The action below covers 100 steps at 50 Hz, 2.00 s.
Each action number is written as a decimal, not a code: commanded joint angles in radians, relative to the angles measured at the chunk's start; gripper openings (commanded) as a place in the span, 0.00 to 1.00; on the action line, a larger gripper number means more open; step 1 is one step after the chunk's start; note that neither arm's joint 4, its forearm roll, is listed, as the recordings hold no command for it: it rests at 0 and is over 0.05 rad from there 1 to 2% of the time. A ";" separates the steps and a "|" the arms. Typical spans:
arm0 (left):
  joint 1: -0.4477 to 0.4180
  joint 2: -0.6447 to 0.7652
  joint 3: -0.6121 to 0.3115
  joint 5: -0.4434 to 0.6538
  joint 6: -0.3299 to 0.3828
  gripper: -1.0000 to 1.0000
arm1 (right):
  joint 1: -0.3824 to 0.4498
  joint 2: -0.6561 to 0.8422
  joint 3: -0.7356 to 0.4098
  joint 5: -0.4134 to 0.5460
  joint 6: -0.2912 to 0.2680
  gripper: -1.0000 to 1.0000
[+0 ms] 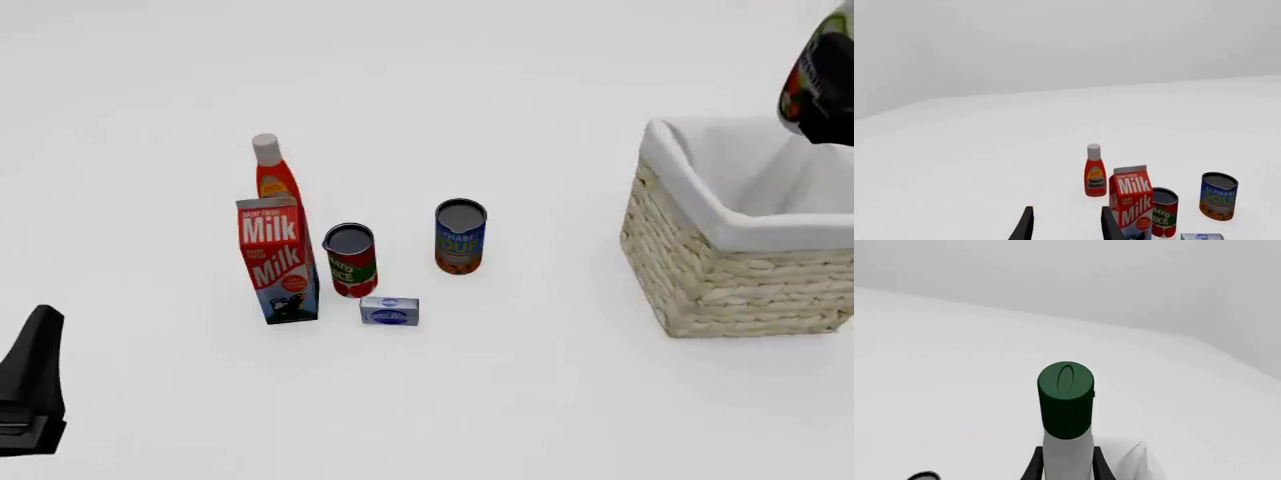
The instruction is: Pick the salad dressing and place it in the basket.
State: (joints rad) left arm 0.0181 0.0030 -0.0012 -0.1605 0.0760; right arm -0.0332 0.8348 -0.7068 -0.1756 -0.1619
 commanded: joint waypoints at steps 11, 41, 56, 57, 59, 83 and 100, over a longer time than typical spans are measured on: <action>0.016 -0.003 0.001 0.019 -0.005 1.00 | -0.103 0.220 -0.021 -0.142 0.026 0.00; 0.012 -0.003 0.001 0.022 -0.005 1.00 | -0.149 0.488 -0.131 -0.198 0.011 0.00; 0.009 -0.003 0.001 0.020 -0.004 1.00 | -0.170 0.586 -0.209 -0.172 -0.005 0.00; 0.009 -0.003 0.001 0.020 -0.004 1.00 | -0.170 0.586 -0.209 -0.172 -0.005 0.00; 0.008 -0.003 0.001 0.021 -0.003 1.00 | -0.174 0.601 -0.220 -0.165 0.003 0.00; 0.007 -0.003 0.001 0.018 0.003 1.00 | -0.195 0.703 -0.287 -0.114 0.035 0.00; 0.014 -0.003 0.001 0.018 0.003 1.00 | -0.200 0.747 -0.267 -0.135 0.056 0.00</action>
State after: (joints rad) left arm 0.0292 0.0001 0.0000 -0.1420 0.0788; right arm -0.2286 1.5649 -0.9779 -0.2990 -0.1313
